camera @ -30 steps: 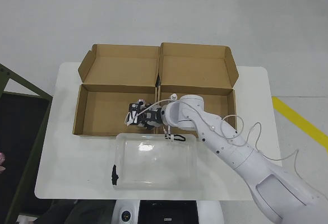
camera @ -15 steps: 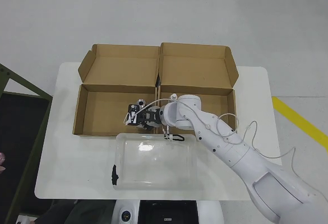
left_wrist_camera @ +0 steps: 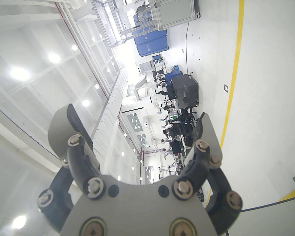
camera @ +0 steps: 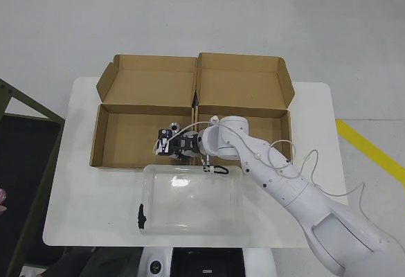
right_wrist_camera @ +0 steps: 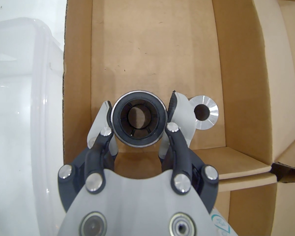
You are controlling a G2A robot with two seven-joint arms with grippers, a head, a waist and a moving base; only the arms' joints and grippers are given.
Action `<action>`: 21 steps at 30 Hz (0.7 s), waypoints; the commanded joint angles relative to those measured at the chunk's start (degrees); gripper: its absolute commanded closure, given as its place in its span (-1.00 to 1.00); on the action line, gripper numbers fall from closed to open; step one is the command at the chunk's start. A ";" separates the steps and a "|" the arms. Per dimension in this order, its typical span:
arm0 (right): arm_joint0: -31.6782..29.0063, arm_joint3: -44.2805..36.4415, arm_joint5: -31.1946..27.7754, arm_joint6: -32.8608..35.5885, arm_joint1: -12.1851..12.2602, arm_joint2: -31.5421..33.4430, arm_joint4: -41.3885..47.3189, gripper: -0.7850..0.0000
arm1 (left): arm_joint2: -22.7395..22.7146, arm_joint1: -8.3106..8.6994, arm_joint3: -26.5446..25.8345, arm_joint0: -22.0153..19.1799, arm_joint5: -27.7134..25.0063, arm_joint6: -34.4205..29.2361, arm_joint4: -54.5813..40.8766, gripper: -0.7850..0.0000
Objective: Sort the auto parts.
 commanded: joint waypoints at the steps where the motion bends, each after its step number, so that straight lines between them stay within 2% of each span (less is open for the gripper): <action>1: -0.09 -0.67 -0.11 0.01 0.08 0.40 -0.01 0.04 | 0.00 0.00 0.00 0.00 0.00 0.00 0.00 -1.00; 14: -1.28 -7.16 -0.86 -0.49 0.66 3.09 0.56 0.05 | 0.00 0.00 0.00 0.00 0.00 0.00 0.00 -1.00; 21: -3.72 -13.58 -1.33 -1.35 1.98 7.10 0.79 0.04 | 0.00 0.00 0.00 0.00 0.00 0.00 0.00 -1.00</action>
